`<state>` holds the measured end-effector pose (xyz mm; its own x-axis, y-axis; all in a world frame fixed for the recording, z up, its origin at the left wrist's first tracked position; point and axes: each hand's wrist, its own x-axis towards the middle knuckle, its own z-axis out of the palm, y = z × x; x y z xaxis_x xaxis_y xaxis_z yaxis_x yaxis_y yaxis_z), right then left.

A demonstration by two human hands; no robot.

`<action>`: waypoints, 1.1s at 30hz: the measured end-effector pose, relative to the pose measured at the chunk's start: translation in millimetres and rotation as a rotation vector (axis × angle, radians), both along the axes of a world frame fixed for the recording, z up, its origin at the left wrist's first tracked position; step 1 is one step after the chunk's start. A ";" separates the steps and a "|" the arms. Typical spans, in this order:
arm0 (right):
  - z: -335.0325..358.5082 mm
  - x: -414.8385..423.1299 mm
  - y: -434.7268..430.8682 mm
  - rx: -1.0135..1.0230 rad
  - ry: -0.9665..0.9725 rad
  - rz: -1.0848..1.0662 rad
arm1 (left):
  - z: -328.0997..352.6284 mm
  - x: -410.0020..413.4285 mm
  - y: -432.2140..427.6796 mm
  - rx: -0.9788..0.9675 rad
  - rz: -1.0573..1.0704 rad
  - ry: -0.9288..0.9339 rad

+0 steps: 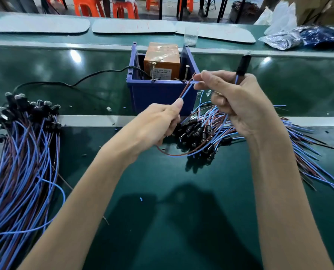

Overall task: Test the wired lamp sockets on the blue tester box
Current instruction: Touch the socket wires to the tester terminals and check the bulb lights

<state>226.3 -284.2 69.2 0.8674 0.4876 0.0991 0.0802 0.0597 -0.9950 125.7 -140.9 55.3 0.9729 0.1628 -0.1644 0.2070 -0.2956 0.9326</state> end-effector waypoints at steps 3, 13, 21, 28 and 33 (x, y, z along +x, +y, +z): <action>-0.1 0.0 0.5 -0.008 0.003 0.020 | -0.6 -0.2 2.0 0.026 -0.012 0.004; -0.8 -3.0 4.9 -0.106 0.001 0.010 | -5.7 3.0 2.8 0.043 -0.009 -0.006; -1.0 -5.0 8.6 -0.150 0.002 0.040 | -4.4 2.3 3.4 0.056 0.041 -0.218; -4.8 -7.7 18.1 -0.145 0.042 -0.029 | -4.1 0.8 5.9 0.173 0.074 -0.237; -6.6 -1.3 20.7 0.039 0.152 -0.200 | -1.1 -2.0 17.5 0.232 0.114 -0.244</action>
<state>225.1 -263.4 62.7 0.9525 0.3036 -0.0250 -0.0567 0.0959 -0.9938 123.7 -123.4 54.2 0.9525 0.2780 0.1243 0.0304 -0.4930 0.8695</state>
